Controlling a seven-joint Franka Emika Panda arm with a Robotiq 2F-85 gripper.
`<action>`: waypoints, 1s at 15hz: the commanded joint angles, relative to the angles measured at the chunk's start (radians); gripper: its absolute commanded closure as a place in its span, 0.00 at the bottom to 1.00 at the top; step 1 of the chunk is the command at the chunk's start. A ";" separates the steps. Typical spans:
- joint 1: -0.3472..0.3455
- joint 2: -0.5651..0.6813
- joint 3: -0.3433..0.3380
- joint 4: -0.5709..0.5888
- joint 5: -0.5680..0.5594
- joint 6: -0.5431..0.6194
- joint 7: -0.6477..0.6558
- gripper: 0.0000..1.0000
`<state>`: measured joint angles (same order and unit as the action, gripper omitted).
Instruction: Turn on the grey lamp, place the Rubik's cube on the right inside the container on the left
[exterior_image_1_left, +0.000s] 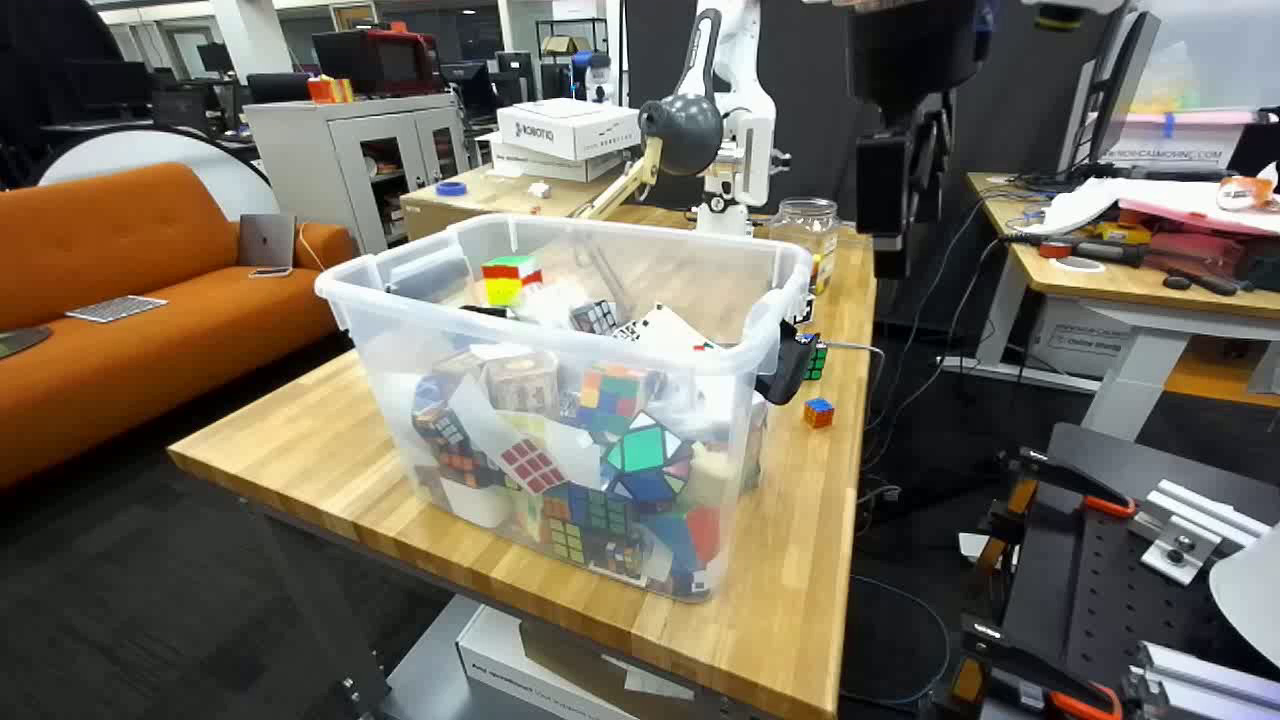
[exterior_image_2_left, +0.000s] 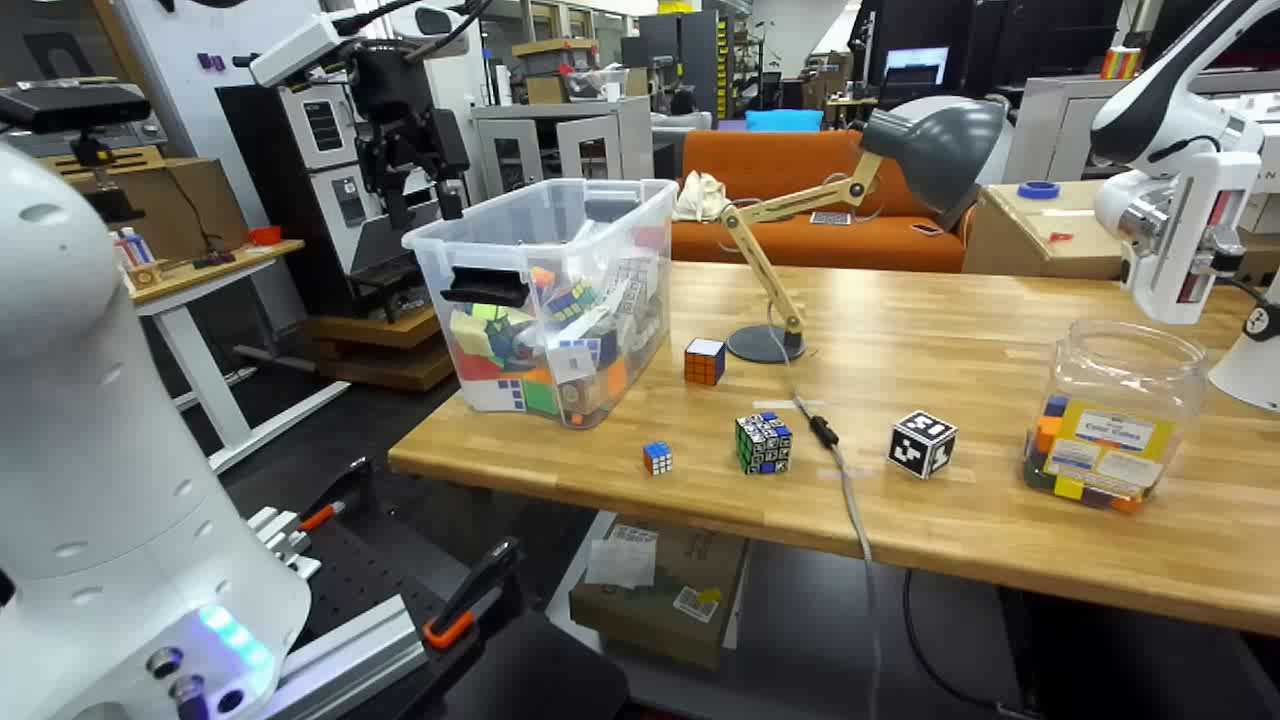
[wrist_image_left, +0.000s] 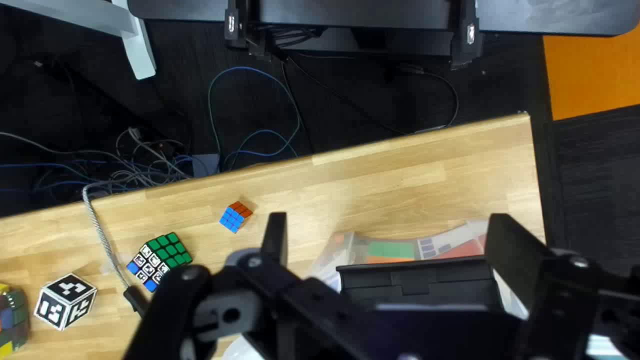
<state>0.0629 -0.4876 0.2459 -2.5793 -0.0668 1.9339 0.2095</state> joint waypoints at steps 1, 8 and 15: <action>0.022 0.003 -0.020 0.001 -0.010 -0.002 0.009 0.00; 0.022 0.003 -0.020 0.001 -0.010 -0.002 0.009 0.00; -0.012 -0.006 -0.078 0.017 0.031 0.093 0.052 0.00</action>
<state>0.0629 -0.4887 0.2148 -2.5743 -0.0640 1.9747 0.2254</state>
